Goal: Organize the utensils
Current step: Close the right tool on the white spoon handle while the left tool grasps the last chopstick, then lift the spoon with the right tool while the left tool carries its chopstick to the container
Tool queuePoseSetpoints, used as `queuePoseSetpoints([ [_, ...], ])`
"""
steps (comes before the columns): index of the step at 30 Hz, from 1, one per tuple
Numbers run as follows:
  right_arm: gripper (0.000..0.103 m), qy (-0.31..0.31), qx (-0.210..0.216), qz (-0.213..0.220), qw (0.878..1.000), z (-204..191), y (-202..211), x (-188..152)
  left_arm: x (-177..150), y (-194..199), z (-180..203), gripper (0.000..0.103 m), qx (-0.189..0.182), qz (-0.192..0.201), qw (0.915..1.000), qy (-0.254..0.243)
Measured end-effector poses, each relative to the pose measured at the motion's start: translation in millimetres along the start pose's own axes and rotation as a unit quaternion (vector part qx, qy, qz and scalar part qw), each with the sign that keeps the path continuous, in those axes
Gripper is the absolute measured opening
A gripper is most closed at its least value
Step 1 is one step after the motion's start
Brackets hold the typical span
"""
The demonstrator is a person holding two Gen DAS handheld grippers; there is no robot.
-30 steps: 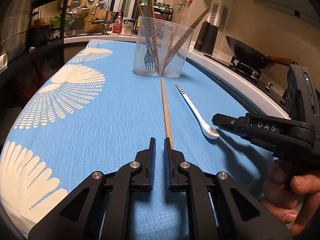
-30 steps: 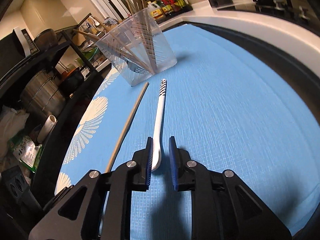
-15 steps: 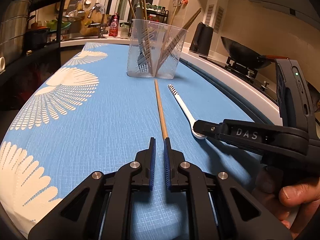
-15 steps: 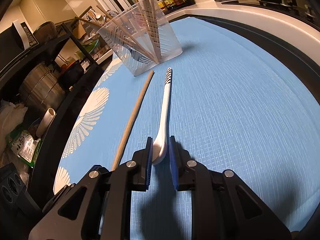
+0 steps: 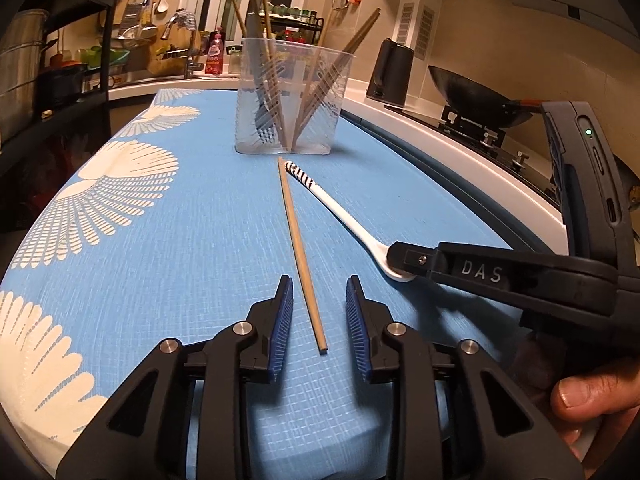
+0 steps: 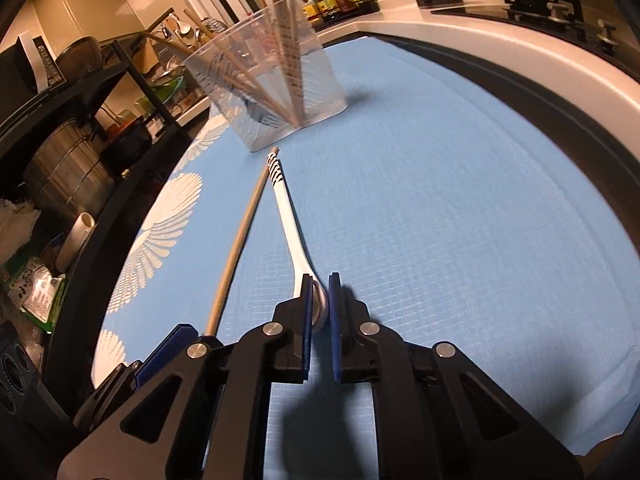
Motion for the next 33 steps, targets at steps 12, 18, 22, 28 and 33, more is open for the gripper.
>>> queuePoseSetpoints([
  [12,0.008,0.017,-0.066,0.054,0.996,42.7,27.2,16.6,7.3,-3.3,-1.1,0.035,0.012,0.005,0.9996,0.025],
  [18,0.008,0.043,-0.077,0.067,0.994,42.4,31.4,9.8,5.9,-12.0,11.2,0.038,0.006,-0.006,0.9999,0.008],
  [22,0.008,0.056,-0.081,0.071,0.993,38.2,31.8,7.7,3.6,-14.2,5.1,0.037,0.042,-0.013,0.9990,0.001],
  [28,0.008,0.093,-0.092,0.087,0.988,30.2,32.7,2.0,-5.3,-10.1,-18.9,0.006,0.063,-0.021,0.9977,0.013],
  [33,0.013,0.103,-0.069,0.083,0.989,22.8,29.7,-7.4,-14.9,2.0,-24.3,0.006,0.076,-0.015,0.9970,-0.001],
])
Point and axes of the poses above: each gripper's, at about its wrist camera, not at the fingertips, and y roughly against the way its jaws point, z to its right, x to its top, the point moved 8 cm from there along -y, roughly the way its jaws point, and after that the axes turned 9 degrees about -y, right-handed, at the moved point
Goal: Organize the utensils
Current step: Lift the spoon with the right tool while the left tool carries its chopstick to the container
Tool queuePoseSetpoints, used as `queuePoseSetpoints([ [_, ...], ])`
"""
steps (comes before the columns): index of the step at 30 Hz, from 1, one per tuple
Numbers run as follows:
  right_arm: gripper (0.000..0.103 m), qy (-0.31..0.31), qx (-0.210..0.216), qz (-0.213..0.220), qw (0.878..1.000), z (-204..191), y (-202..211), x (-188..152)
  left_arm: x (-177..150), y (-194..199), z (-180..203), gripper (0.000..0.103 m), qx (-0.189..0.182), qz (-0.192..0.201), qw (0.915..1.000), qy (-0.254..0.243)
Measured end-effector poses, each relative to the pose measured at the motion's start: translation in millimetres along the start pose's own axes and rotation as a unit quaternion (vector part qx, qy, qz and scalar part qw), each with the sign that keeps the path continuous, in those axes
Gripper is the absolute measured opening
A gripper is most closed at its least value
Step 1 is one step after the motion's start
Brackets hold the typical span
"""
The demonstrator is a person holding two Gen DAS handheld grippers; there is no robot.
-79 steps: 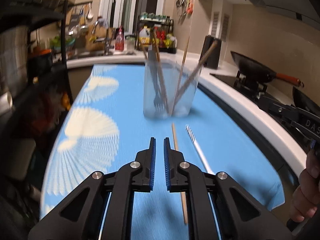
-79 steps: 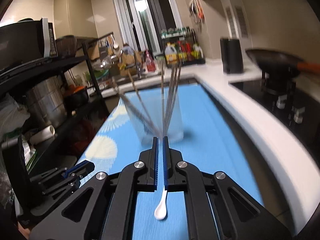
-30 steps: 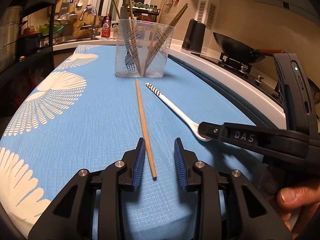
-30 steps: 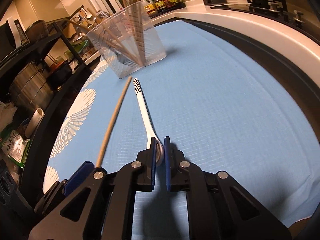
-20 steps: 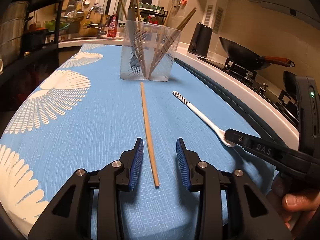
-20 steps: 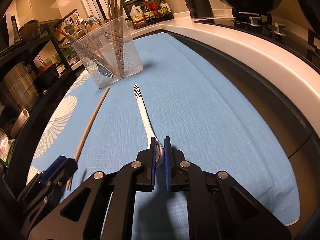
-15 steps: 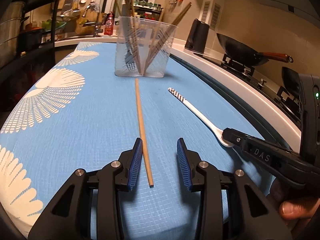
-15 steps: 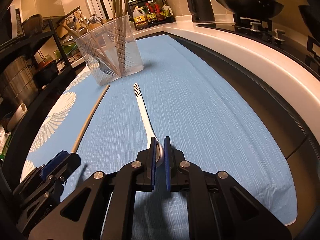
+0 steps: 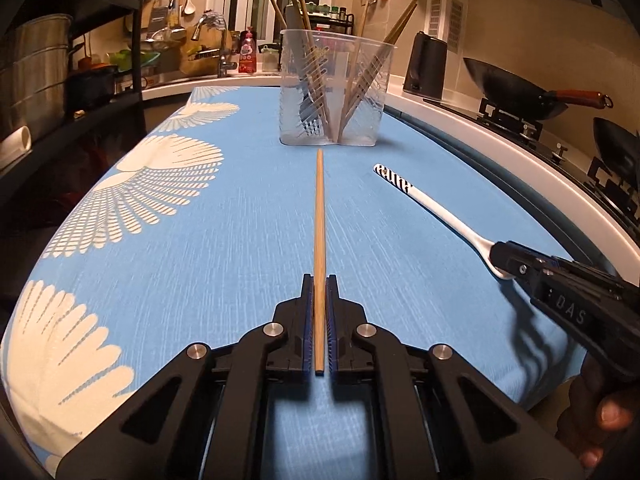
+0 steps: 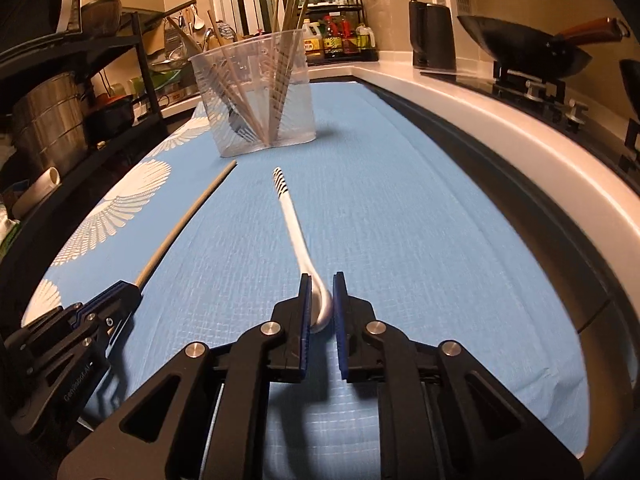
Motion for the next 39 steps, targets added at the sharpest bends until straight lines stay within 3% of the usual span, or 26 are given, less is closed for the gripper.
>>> queuePoseSetpoints([
  [7,0.014,-0.038,0.033,-0.003,0.999,1.1,-3.0,-3.3,-2.9,4.2,-1.5,0.006,-0.003,0.006,1.0000,-0.002],
  [21,0.014,0.011,0.011,0.020,1.000,-9.2,0.6,-10.6,-2.2,2.1,1.0,0.007,0.006,0.021,0.9997,-0.009],
  [39,0.012,0.038,-0.014,0.014,0.999,-14.1,1.1,-10.8,2.9,0.7,4.5,0.006,0.013,0.014,0.9995,-0.024],
])
Point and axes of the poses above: each gripper's, at about its wrist camera, not at the fingertips, and y roughly against the way its jaws point, z to its right, x to its top, the point moved 8 cm from there along -y, roughly the way its jaws point, and after that the axes turned 9 degrees about -y, right-handed, at the moved point
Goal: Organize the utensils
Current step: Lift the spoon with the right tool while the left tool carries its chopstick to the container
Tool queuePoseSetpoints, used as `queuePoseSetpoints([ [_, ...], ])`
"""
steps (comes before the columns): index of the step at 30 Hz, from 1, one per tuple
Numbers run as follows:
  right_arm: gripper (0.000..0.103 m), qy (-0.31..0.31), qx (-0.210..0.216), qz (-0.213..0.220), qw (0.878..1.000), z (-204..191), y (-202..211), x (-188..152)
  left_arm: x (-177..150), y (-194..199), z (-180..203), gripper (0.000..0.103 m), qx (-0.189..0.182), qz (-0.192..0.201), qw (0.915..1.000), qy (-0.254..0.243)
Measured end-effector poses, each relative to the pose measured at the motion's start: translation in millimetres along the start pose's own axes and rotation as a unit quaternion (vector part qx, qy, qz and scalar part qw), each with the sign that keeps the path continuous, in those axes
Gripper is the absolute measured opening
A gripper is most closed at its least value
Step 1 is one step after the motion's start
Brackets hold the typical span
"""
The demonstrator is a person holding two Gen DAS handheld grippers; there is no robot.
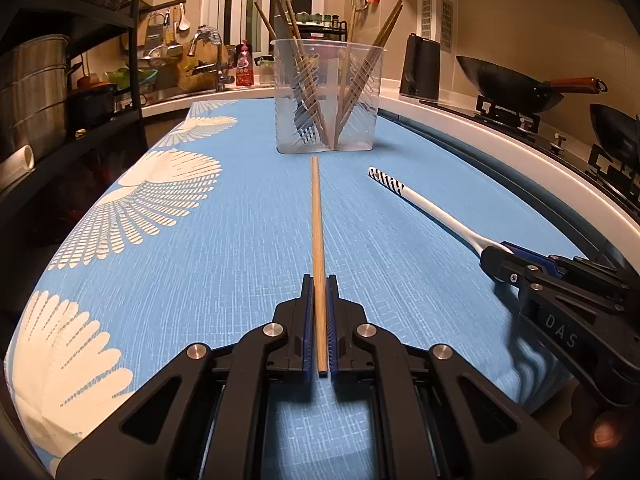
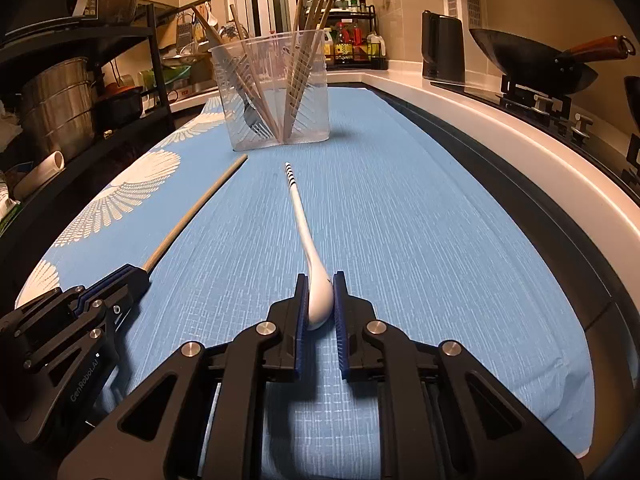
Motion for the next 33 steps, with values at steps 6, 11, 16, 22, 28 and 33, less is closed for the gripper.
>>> queuePoseSetpoints([
  [6,0.012,0.001,-0.001,0.021,1.000,0.7,17.4,14.9,11.3,16.1,-5.0,0.006,-0.001,0.019,0.9998,0.001],
  [11,0.012,0.013,0.000,0.057,0.998,-2.7,43.2,35.7,29.2,37.7,-7.5,0.006,0.001,0.050,0.9987,-0.005],
  [16,0.012,0.025,0.002,0.087,0.996,-7.0,66.1,57.6,56.4,61.0,-13.9,0.006,0.003,0.083,0.9965,-0.009],
  [22,0.012,0.028,0.001,0.127,0.991,-7.9,88.5,96.9,101.9,81.0,-23.7,0.006,-0.005,0.113,0.9935,-0.014],
  [28,0.012,0.031,0.006,0.139,0.990,-14.9,93.1,137.4,152.3,83.0,-37.3,0.006,-0.033,0.107,0.9937,0.001],
  [33,0.012,0.064,0.009,0.122,0.990,-29.7,91.4,170.9,181.3,72.5,-45.4,0.006,-0.060,0.071,0.9956,0.013],
])
Point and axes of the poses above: each gripper's, at about its wrist camera, not at the fingertips, and y roughly against the way its jaws point, z to its right, x to its top, the point moved 8 cm from there along -y, roughly the way its jaws point, and after that the axes turned 9 degrees about -y, right-handed, at the moved point
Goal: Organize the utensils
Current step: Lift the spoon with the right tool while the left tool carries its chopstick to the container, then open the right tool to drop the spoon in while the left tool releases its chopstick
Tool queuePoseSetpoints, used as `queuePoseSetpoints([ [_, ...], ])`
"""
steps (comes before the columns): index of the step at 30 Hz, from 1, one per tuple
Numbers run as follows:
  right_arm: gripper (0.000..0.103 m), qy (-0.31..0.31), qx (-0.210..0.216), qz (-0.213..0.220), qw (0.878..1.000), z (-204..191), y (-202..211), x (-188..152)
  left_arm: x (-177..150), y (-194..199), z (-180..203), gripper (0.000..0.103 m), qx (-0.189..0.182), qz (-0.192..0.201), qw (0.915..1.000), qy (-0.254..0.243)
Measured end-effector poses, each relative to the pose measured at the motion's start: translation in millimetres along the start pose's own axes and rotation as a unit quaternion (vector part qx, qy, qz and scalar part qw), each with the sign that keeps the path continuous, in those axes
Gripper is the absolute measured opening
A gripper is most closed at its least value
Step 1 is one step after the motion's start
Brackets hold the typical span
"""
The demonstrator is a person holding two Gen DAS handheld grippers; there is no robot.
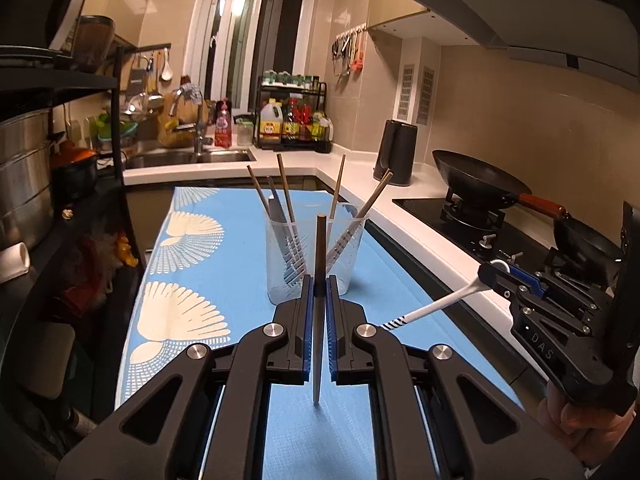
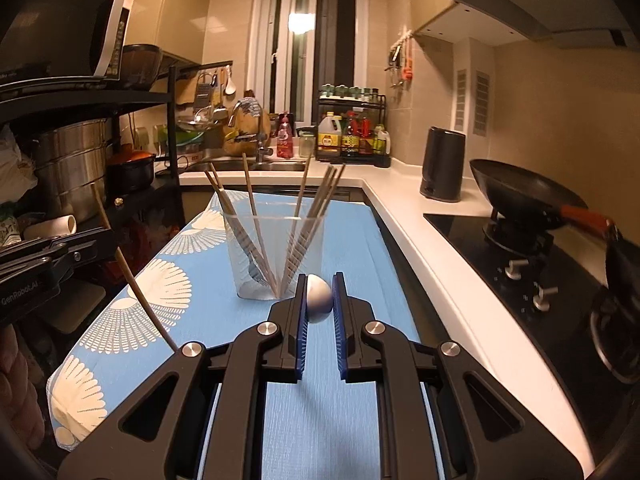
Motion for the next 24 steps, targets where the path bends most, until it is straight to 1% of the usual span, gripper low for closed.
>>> queuePoseSetpoints([
  [6,0.012,0.021,0.018,-0.035,0.999,-7.7,-14.1,41.9,26.8,-8.4,-10.1,0.006,-0.012,-0.020,0.9997,0.002],
  [10,0.012,0.042,0.038,-0.033,0.998,-20.5,-16.7,73.8,58.5,-14.3,-15.4,0.006,-0.023,-0.016,0.9996,-0.006],
  [12,0.012,0.050,0.044,-0.027,0.997,-24.8,-17.5,91.9,76.3,-16.7,-17.3,0.006,-0.030,-0.010,0.9994,-0.009],
  [15,0.012,0.058,0.059,-0.016,0.996,-33.5,-21.2,126.8,113.6,-23.8,-21.9,0.006,-0.036,0.007,0.9993,-0.013],
  [19,0.012,0.079,0.058,0.002,0.995,-44.7,-30.5,166.1,159.9,-35.8,-31.9,0.006,-0.037,0.032,0.9988,-0.008],
  [22,0.012,0.105,0.053,0.003,0.993,-55.5,-47.2,185.3,182.1,-49.5,-35.8,0.006,-0.033,0.046,0.9984,-0.007],
  [24,0.012,0.119,0.048,-0.007,0.992,-59.5,-64.3,188.6,188.9,-65.0,-40.2,0.006,-0.031,0.046,0.9984,-0.006],
])
Point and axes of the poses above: each gripper's, at about its wrist camera, not at the fingertips, and y roughly against the way its jaws point, z to its right, x to its top, the point moved 8 cm from there along -y, roughly the way its jaws point, and after that the axes turned 9 degrees about -y, right-handed, at the moved point
